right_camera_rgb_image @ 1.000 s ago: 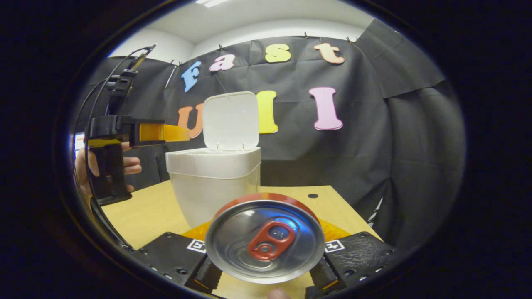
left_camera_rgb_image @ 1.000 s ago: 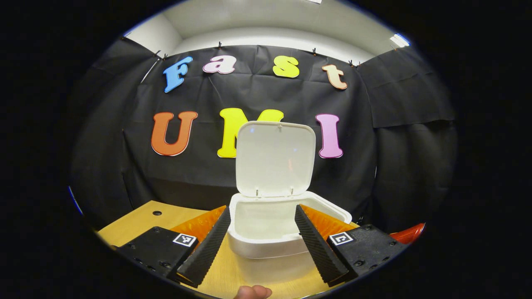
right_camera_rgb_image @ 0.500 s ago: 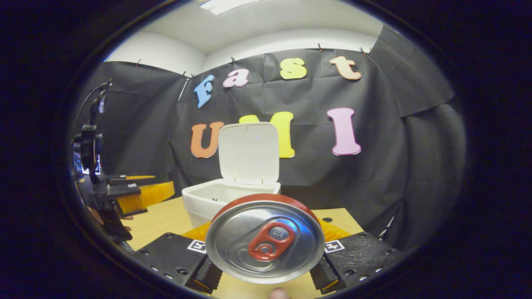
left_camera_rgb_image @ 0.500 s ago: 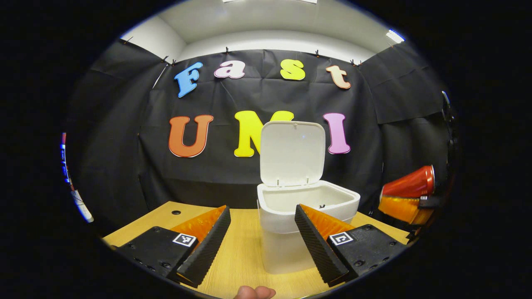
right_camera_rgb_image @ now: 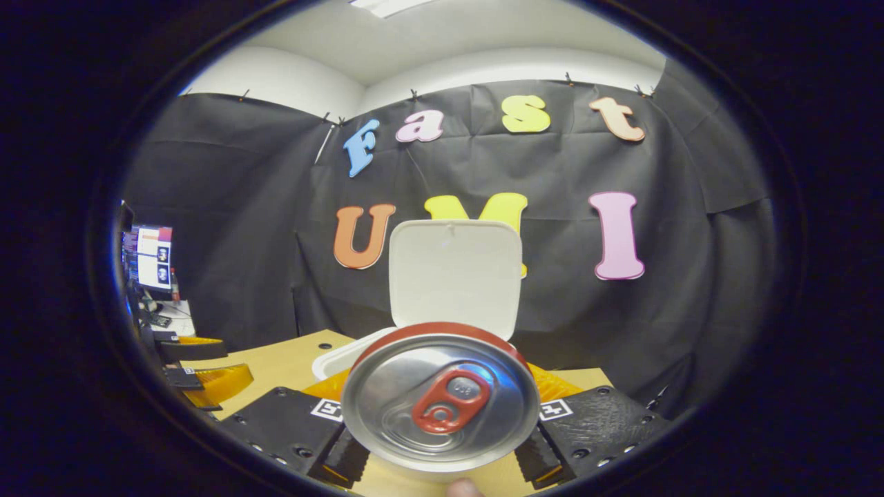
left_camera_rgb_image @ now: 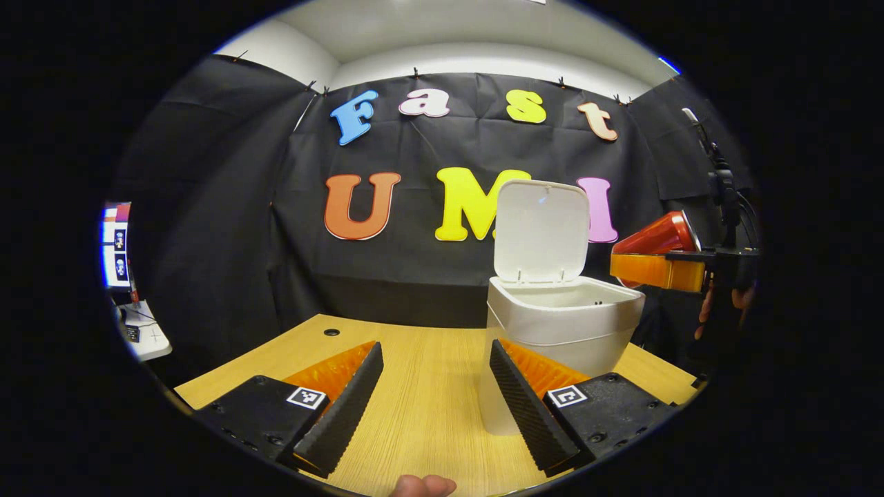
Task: Press the lid of the desktop garbage bin to open it, pick up the crumpled paper on the desktop and throw it into the bin, then pick up the pop can on the desktop and drop it into the bin, and finally close the garbage bin lid.
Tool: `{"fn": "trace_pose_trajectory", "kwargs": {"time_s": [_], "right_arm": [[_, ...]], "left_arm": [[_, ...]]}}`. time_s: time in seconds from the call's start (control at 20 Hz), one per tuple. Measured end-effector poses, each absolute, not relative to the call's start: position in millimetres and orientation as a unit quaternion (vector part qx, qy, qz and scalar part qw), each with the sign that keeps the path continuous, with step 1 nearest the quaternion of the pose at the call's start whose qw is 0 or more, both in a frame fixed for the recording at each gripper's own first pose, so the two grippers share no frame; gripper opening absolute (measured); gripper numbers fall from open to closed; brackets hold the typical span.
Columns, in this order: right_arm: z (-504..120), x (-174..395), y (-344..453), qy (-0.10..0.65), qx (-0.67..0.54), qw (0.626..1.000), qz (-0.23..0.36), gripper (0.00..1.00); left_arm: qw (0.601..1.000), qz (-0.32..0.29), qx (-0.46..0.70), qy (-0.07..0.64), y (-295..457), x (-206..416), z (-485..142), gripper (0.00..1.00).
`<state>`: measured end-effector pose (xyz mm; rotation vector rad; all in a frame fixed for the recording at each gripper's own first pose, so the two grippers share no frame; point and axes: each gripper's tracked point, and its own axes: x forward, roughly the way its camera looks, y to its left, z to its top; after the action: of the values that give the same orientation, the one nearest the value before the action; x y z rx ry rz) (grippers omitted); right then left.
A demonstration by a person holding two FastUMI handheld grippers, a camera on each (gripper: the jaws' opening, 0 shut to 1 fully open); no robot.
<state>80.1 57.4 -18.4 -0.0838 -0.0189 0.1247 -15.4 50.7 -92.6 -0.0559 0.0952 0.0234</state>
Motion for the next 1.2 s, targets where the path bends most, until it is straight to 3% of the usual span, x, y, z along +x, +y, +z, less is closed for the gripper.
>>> {"fn": "trace_pose_trajectory", "kwargs": {"time_s": [0.6, 0.65, 1.2], "right_arm": [[-25.9, 124.5, 59.4, 0.037, -0.044, 0.998, 0.033, 0.82], [-21.4, 122.7, 59.5, 0.030, -0.048, 0.998, 0.030, 0.92], [52.5, 109.9, 72.9, -0.101, -0.056, 0.993, 0.007, 0.94]], "left_arm": [[0.999, 0.013, -0.008, 0.046, 57.0, -16.9, -101.8, 1.00], [0.999, 0.012, -0.007, 0.045, 56.7, -16.0, -100.8, 1.00], [0.999, 0.015, -0.017, 0.047, 63.4, -21.3, -108.0, 1.00]]}}
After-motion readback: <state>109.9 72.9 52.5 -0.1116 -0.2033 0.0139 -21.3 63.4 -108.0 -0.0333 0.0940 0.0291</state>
